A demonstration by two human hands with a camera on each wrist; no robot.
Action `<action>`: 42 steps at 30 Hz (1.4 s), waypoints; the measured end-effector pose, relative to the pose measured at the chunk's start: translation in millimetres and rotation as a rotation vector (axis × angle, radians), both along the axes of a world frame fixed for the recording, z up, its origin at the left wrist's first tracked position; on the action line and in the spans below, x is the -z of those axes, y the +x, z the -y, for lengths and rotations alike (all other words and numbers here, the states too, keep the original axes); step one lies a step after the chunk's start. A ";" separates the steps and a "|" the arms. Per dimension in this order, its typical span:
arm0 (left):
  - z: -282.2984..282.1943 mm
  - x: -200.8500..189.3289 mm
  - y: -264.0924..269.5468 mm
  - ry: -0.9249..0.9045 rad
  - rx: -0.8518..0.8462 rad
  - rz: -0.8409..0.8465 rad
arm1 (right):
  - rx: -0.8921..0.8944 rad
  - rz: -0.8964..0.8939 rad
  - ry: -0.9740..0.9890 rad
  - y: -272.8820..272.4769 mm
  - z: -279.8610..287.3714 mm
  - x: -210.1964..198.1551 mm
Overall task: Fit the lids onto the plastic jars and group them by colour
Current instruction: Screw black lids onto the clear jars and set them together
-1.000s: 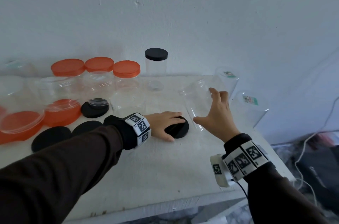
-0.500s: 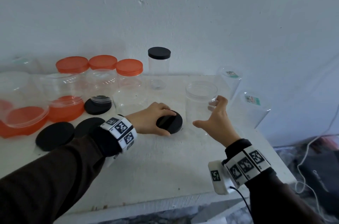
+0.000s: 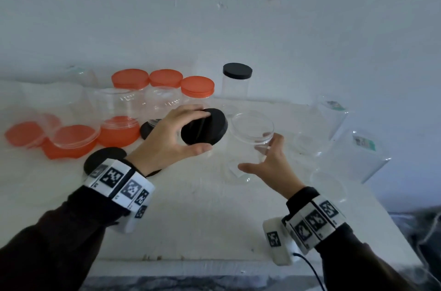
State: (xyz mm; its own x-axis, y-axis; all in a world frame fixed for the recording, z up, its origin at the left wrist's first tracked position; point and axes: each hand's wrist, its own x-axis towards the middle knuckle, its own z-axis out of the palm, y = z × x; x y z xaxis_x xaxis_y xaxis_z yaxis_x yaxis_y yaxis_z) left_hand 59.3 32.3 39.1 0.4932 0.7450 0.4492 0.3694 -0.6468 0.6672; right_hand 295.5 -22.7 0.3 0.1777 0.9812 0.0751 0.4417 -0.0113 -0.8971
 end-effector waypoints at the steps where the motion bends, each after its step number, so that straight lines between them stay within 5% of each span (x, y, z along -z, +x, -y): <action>1: 0.2 -0.7 -1.6 0.007 -0.013 0.016 | -0.028 0.006 -0.007 -3.8 -0.6 0.4; 9: 3.6 -14.7 -1.3 0.058 -0.033 0.031 | -0.183 0.019 -0.007 -29.7 -0.2 -4.1; 29: -4.2 -18.8 24.4 0.045 0.081 -0.181 | -0.234 0.087 -0.042 -33.3 2.2 -10.3; 36: 6.1 -2.6 18.6 -0.340 0.081 0.022 | -0.323 0.166 -0.113 -2.8 0.4 -77.5; 42: 1.2 13.7 24.1 -0.459 0.072 0.119 | -0.526 0.563 -0.120 -17.0 -12.7 -131.4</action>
